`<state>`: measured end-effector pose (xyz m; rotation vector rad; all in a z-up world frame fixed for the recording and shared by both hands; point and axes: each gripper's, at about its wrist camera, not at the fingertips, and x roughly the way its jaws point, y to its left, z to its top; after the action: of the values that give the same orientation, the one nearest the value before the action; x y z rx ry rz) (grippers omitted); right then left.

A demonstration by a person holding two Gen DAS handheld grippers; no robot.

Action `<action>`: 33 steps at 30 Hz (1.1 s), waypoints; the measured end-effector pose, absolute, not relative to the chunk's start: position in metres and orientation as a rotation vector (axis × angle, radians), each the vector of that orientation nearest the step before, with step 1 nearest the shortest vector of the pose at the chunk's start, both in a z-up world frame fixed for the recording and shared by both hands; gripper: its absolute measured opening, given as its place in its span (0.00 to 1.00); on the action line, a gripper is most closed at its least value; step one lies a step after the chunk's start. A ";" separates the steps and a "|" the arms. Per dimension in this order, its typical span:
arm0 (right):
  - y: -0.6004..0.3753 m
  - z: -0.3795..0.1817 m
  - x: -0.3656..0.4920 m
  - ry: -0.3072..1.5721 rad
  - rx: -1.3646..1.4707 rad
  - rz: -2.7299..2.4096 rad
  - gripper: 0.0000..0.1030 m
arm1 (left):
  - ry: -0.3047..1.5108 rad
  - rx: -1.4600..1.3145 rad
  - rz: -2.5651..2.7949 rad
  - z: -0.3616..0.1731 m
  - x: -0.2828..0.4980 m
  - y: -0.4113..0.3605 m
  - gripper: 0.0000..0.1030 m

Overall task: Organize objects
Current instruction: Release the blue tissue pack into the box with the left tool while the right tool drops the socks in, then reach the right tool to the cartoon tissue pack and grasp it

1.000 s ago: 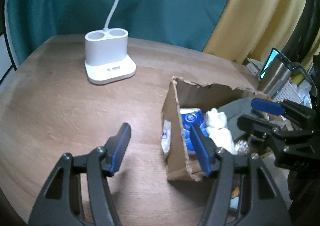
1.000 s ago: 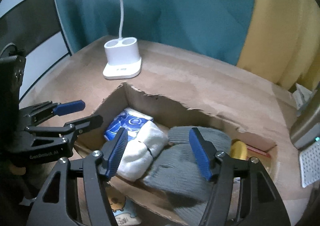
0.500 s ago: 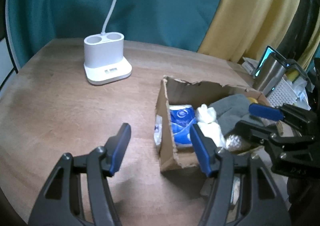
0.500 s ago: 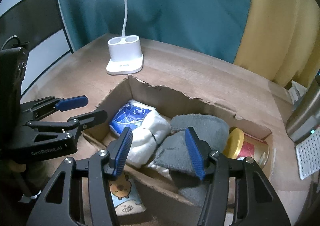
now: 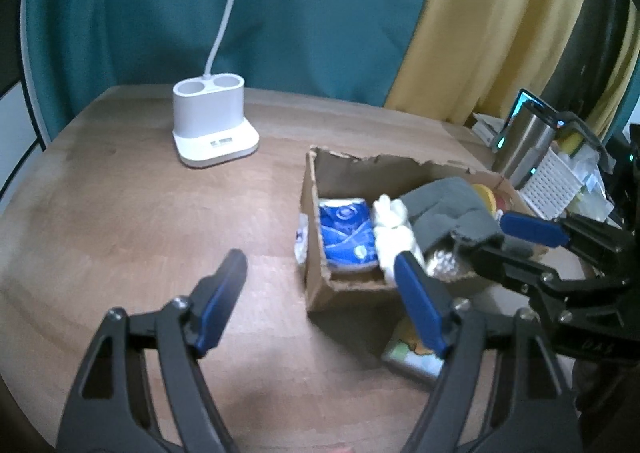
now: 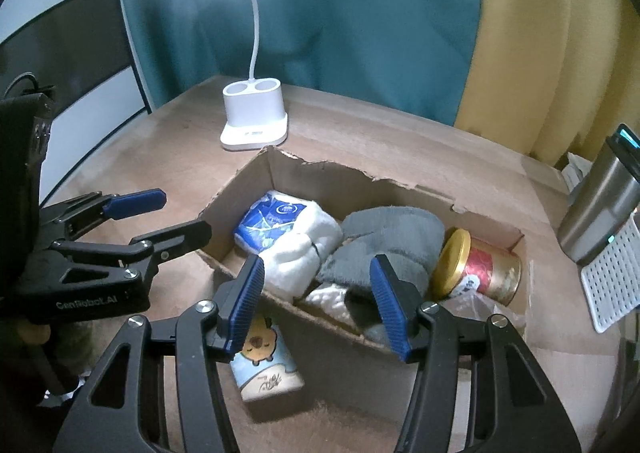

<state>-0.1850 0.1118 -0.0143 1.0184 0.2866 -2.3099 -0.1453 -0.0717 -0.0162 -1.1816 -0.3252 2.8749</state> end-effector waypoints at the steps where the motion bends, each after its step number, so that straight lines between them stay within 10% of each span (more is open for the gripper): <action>1: 0.113 -0.014 -0.183 0.284 1.017 -2.313 0.59 | -0.320 -1.179 2.875 -0.016 -0.143 -0.070 0.75; 33: 0.137 -0.036 -0.135 0.236 1.047 -2.337 0.73 | -0.244 -1.188 2.886 -0.020 -0.091 -0.060 0.75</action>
<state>-0.1345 0.1370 -0.0364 1.0470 0.2365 -2.3371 -0.0910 -0.0596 -0.0202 -1.1884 -0.2435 2.8859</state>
